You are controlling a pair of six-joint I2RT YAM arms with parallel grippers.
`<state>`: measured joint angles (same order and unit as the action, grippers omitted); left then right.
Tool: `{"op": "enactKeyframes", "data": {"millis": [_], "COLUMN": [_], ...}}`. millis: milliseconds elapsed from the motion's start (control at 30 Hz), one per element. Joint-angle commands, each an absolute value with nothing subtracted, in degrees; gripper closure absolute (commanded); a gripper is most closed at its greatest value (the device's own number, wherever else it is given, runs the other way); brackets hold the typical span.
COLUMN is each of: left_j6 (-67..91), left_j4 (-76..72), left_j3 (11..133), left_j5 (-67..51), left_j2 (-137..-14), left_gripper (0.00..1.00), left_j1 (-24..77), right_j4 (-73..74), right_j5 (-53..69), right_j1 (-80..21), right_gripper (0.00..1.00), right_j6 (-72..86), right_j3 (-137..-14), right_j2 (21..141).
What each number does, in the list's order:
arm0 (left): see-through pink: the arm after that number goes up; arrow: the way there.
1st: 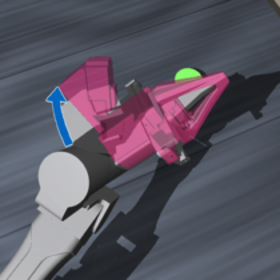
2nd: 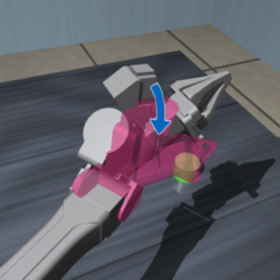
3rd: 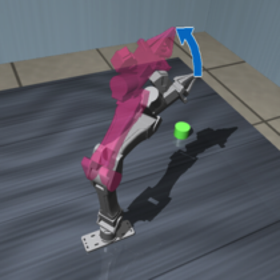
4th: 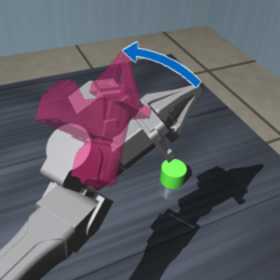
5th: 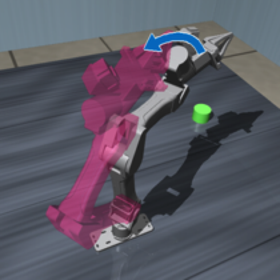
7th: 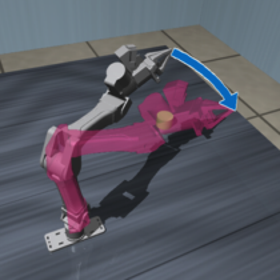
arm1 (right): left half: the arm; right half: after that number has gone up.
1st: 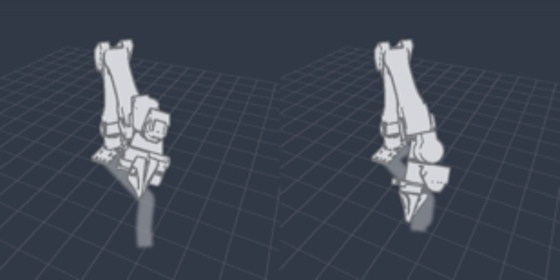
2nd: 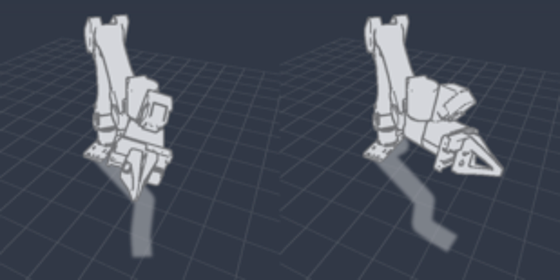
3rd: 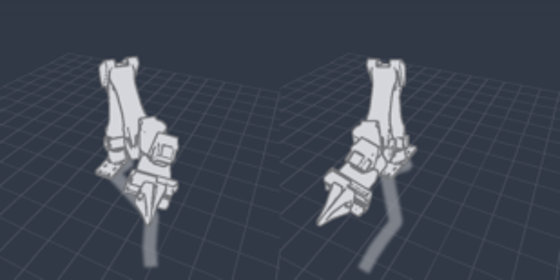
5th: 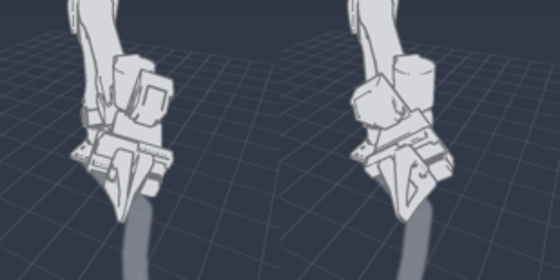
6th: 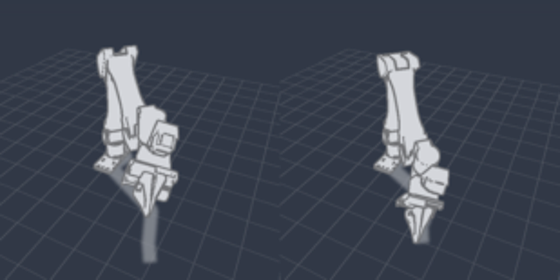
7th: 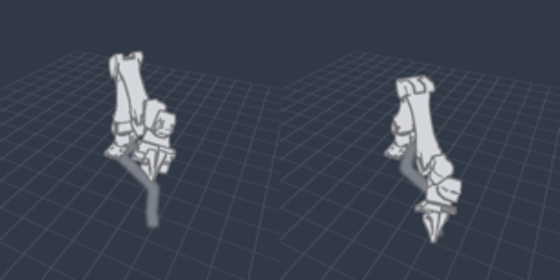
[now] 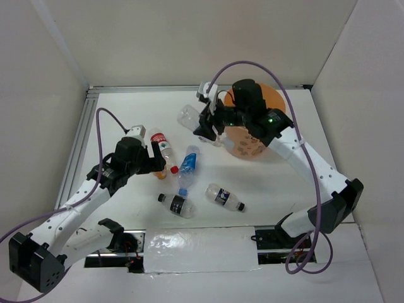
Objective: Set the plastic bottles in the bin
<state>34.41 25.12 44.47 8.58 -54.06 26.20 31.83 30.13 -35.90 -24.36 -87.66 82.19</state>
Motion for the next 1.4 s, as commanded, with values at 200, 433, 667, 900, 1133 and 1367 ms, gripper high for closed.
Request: {"op": "enactKeyframes", "data": {"millis": [200, 433, 667, 900, 1133, 1367], "left_j6": [31.21, 30.15, 30.15, 29.62, 29.01, 27.08], "left_j4": [22.33, 21.8, 20.13, 19.51, 21.08, 30.49], "left_j3": [44.82, 45.35, 45.35, 46.58, 48.77, 61.06], "left_j5": [9.76, 10.28, 11.69, 12.3, 13.89, 13.72], "left_j2": [-57.48, -61.78, -65.38, -69.87, -71.72, -62.59], "left_gripper": [0.01, 0.01, 0.01, 0.02, 0.55, 1.0], "left_j1": [26.54, 26.54, 27.07, 27.07, 28.74, 34.36], "right_j4": [10.56, 5.98, 10.37, 13.53, 17.22, 22.84], "right_j5": [33.84, 35.6, 41.38, 43.86, 48.69, 54.32], "right_j1": [-25.77, -11.53, -5.2, -2.2, 0.53, 4.04], "right_gripper": [0.79, 0.67, 0.1, 0.0, 0.0, 0.62], "right_j6": [-10.28, -10.81, -12.57, -12.57, -12.04, -20.2], "right_j3": [-103.36, -98.01, -89.04, -82.8, -77.7, -69.36], "right_j2": [85.52, 87.89, 85.79, 79.72, 74.27, 64.7]}}
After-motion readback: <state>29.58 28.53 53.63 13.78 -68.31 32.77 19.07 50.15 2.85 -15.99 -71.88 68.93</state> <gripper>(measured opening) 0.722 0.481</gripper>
